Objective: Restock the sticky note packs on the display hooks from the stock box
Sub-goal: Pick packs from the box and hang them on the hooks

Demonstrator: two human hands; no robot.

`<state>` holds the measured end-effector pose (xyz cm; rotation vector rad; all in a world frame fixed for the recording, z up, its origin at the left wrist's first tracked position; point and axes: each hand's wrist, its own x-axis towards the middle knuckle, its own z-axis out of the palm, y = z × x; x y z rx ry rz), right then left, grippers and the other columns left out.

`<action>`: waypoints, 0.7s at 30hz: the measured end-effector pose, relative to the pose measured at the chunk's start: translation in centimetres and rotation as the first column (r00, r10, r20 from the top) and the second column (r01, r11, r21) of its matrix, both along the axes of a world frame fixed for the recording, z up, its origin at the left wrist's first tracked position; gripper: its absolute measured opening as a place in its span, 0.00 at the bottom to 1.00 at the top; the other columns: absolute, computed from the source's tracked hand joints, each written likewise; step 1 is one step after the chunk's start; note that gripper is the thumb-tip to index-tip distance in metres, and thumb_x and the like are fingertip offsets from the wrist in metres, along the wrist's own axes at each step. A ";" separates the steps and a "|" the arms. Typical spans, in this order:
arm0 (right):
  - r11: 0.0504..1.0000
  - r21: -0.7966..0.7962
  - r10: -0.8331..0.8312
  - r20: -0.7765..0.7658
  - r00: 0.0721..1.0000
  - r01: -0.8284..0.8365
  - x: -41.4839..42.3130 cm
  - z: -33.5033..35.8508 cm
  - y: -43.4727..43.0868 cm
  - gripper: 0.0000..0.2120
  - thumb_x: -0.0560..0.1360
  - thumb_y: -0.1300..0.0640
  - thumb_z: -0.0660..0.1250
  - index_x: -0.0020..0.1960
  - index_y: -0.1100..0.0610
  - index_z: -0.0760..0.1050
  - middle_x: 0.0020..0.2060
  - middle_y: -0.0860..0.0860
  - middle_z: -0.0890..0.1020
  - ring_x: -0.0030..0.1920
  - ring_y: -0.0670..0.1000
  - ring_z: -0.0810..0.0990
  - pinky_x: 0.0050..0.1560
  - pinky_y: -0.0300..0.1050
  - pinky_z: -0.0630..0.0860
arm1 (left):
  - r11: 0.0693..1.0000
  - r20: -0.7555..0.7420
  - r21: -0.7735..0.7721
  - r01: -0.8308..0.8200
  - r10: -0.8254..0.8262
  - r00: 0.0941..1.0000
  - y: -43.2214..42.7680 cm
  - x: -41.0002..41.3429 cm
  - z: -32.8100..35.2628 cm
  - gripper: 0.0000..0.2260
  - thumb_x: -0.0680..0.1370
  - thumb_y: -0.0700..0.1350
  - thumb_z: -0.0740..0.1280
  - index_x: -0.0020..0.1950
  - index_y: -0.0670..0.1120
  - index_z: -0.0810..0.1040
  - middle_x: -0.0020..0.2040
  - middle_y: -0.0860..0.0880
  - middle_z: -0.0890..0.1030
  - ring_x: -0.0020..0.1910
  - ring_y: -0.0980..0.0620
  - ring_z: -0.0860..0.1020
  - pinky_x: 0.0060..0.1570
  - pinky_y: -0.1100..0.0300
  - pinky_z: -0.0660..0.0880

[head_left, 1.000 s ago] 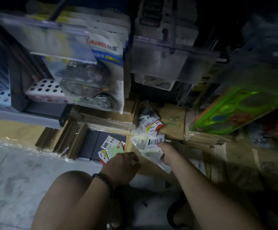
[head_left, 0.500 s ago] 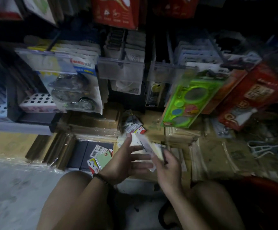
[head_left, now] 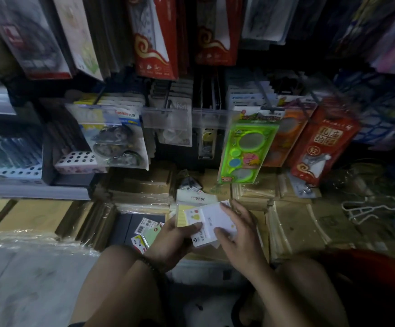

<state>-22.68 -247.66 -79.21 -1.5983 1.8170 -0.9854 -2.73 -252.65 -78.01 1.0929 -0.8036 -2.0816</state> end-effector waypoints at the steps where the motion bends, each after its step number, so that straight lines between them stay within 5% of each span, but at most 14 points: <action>1: 1.000 0.025 0.008 0.054 0.999 -0.009 -0.5 0.1 0.1 0.28 0.78 0.52 0.74 0.76 0.41 0.71 0.75 0.41 0.68 0.75 0.40 0.66 0.71 0.35 0.71 | 1.000 0.011 -0.014 0.006 -0.006 1.000 0.2 -0.1 0.4 0.19 0.80 0.35 0.70 0.71 0.38 0.77 0.67 0.34 0.82 0.66 0.34 0.82 0.62 0.39 0.82; 4: 0.993 0.105 -0.072 0.240 0.968 0.048 -1.7 1.8 1.2 0.33 0.71 0.48 0.80 0.72 0.34 0.73 0.67 0.41 0.77 0.65 0.42 0.79 0.57 0.50 0.85 | 0.996 0.040 -0.083 0.018 -0.015 0.999 1.0 -0.2 2.2 0.18 0.81 0.36 0.71 0.70 0.40 0.78 0.66 0.36 0.83 0.65 0.34 0.83 0.62 0.39 0.82; 7: 0.967 0.073 -0.253 0.342 0.905 0.243 -1.8 4.9 2.5 0.31 0.67 0.55 0.85 0.64 0.39 0.76 0.58 0.44 0.84 0.54 0.44 0.85 0.41 0.43 0.86 | 0.990 0.024 -0.133 -0.038 0.042 0.999 2.0 -0.6 4.2 0.17 0.81 0.35 0.70 0.70 0.41 0.77 0.64 0.37 0.84 0.61 0.33 0.84 0.54 0.44 0.86; 11: 0.923 0.046 -0.368 0.391 0.844 0.381 0.2 9.2 4.2 0.28 0.64 0.53 0.87 0.54 0.43 0.72 0.46 0.42 0.85 0.43 0.41 0.87 0.36 0.48 0.86 | 0.967 -0.010 -0.225 -0.116 0.117 0.993 3.4 -1.5 7.6 0.16 0.82 0.35 0.70 0.69 0.40 0.77 0.64 0.35 0.84 0.60 0.31 0.84 0.54 0.43 0.85; 16: 0.951 -0.099 -0.227 0.420 0.879 0.293 -1.6 14.4 4.7 0.12 0.75 0.57 0.79 0.47 0.48 0.76 0.39 0.50 0.84 0.35 0.50 0.84 0.36 0.62 0.80 | 0.914 -0.023 -0.366 -0.175 0.180 0.983 3.3 -0.8 14.5 0.15 0.82 0.32 0.67 0.68 0.40 0.78 0.62 0.36 0.85 0.59 0.32 0.85 0.55 0.34 0.83; 18: 0.970 -0.161 -0.094 0.441 0.893 0.182 -2.7 17.9 4.8 0.16 0.77 0.64 0.77 0.52 0.45 0.78 0.43 0.54 0.85 0.37 0.56 0.86 0.34 0.58 0.80 | 0.888 -0.023 -0.427 -0.173 0.181 0.983 3.3 -0.6 17.7 0.16 0.81 0.32 0.67 0.69 0.40 0.78 0.62 0.36 0.85 0.59 0.33 0.85 0.55 0.34 0.83; 21: 0.970 -0.243 0.092 0.405 0.910 0.010 -3.1 23.5 5.3 0.19 0.79 0.68 0.73 0.59 0.44 0.82 0.50 0.51 0.88 0.46 0.54 0.89 0.39 0.46 0.83 | 0.838 -0.026 -0.520 -0.165 0.177 0.984 3.3 -0.3 22.5 0.15 0.81 0.34 0.69 0.68 0.41 0.78 0.60 0.37 0.86 0.52 0.35 0.87 0.42 0.44 0.86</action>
